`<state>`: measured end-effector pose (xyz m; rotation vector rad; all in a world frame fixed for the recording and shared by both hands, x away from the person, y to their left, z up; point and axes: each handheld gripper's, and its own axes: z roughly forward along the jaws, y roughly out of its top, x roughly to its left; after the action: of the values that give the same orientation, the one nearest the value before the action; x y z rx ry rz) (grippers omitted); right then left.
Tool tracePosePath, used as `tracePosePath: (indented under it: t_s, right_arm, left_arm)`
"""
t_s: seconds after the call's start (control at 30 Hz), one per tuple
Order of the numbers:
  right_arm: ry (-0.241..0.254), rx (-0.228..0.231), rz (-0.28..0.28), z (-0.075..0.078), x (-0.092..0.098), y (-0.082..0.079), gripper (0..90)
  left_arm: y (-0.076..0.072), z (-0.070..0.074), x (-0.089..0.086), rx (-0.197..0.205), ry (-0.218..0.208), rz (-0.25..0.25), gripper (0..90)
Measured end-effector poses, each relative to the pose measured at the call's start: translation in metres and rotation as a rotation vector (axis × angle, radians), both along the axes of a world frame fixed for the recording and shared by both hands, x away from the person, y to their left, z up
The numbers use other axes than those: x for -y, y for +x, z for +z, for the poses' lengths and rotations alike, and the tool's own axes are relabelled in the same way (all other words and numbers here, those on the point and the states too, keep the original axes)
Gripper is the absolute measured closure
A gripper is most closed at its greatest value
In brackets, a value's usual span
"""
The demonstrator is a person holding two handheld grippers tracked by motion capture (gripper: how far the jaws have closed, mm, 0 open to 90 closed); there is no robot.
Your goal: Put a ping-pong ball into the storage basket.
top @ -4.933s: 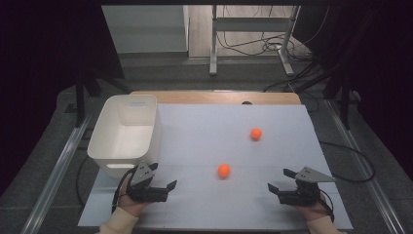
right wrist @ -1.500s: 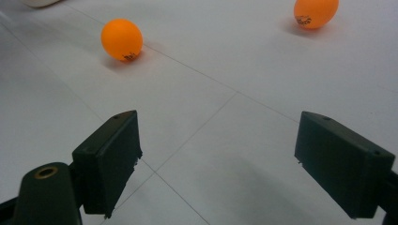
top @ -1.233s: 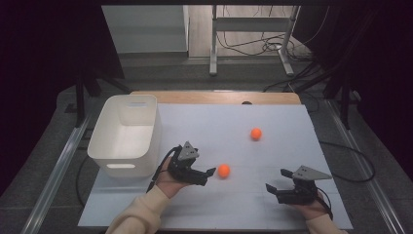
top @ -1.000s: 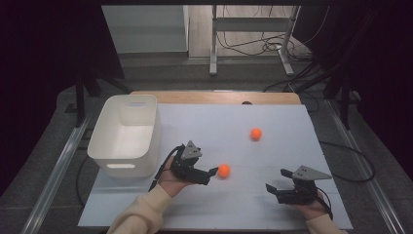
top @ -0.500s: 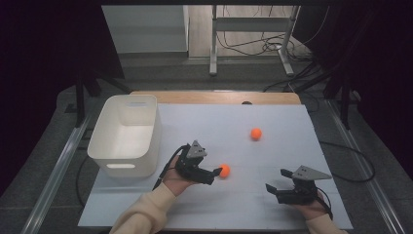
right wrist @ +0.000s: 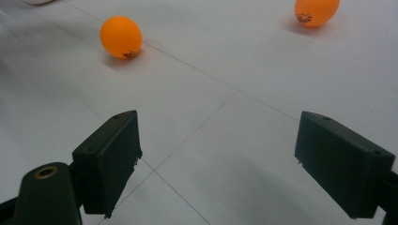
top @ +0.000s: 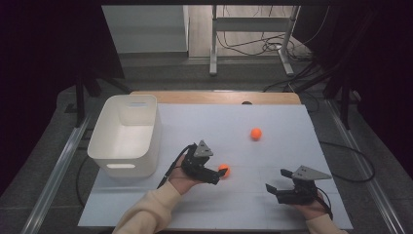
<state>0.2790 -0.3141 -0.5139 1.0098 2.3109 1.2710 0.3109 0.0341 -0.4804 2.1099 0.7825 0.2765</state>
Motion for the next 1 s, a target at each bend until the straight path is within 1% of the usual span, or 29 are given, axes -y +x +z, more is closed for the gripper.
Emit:
tracePosePath:
  t_s: [0.13,0.47,0.67,0.7,0.73,0.87,0.9,1.0]
  right_arm:
    - [-0.001,0.001,0.000,0.000,0.000,0.000,15.3]
    - [-0.006,-0.002,0.000,0.000,0.000,0.000,15.3]
    - [0.007,-0.003,0.000,0.000,0.000,0.000,15.3]
    - [0.006,-0.003,0.000,0.000,0.000,0.000,15.3]
    - [0.004,-0.003,-0.001,0.000,0.000,0.000,15.3]
    - [0.004,-0.005,0.000,0.000,0.000,0.000,15.3]
    - [0.005,-0.005,0.001,0.000,0.000,0.000,15.3]
    - [0.005,-0.006,0.001,0.000,0.000,0.001,15.3]
  left_arm:
    - [0.002,-0.002,0.005,-0.005,0.010,-0.009,8.7]
    - [0.008,-0.006,0.010,-0.026,0.024,-0.006,8.7]
    - [0.015,-0.015,0.015,-0.056,0.053,-0.003,8.7]
    - [0.015,-0.016,0.016,-0.059,0.053,-0.002,8.6]
    - [0.016,-0.016,0.016,-0.061,0.062,-0.006,8.6]
    - [0.018,-0.020,0.017,-0.071,0.069,-0.009,8.6]
    - [0.019,-0.021,0.018,-0.076,0.064,-0.004,8.6]
    - [0.020,-0.023,0.020,-0.084,0.073,-0.012,8.6]
